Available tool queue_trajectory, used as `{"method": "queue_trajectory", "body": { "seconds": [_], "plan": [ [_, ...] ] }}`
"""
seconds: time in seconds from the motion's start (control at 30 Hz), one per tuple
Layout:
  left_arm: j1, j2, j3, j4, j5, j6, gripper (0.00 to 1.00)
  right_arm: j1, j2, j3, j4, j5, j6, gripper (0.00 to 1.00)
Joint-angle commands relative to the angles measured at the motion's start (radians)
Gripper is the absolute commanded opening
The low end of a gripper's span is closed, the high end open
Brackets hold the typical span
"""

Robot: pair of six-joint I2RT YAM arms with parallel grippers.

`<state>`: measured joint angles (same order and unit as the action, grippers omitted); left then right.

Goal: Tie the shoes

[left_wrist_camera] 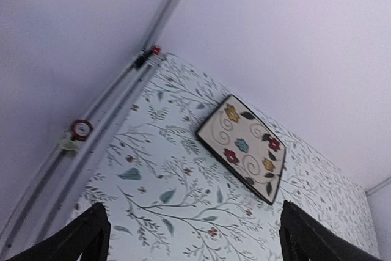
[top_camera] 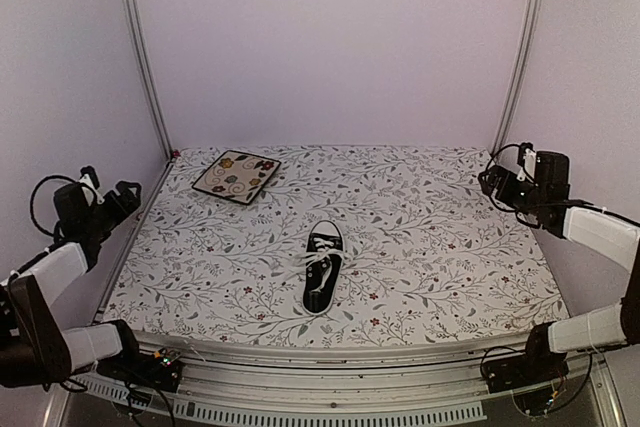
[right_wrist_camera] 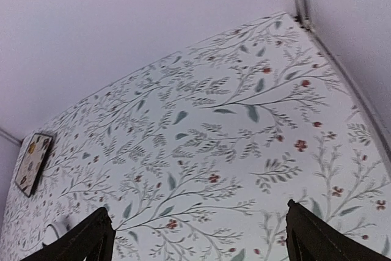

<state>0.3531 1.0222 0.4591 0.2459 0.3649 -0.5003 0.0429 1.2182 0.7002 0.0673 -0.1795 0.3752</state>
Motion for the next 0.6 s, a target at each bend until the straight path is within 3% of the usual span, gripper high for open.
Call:
{"method": "queue_trajectory", "body": {
  "seconds": [0.0, 0.17, 0.3, 0.57],
  "plan": [
    [0.082, -0.137, -0.130, 0.075, -0.193, 0.103, 0.97, -0.093, -0.077, -0.110, 0.038, 0.173, -0.068, 0.98],
    [0.057, -0.125, -0.315, 0.418, -0.224, 0.146, 0.97, -0.095, -0.136, -0.271, 0.271, 0.336, -0.128, 0.99],
    [0.021, -0.052, -0.348, 0.520, -0.204, 0.205, 0.97, -0.095, -0.085, -0.378, 0.503, 0.352, -0.185, 0.98],
    [-0.034, 0.032, -0.357, 0.624, -0.227, 0.255, 0.97, -0.094, 0.031, -0.409, 0.685, 0.333, -0.216, 0.98]
  ]
}}
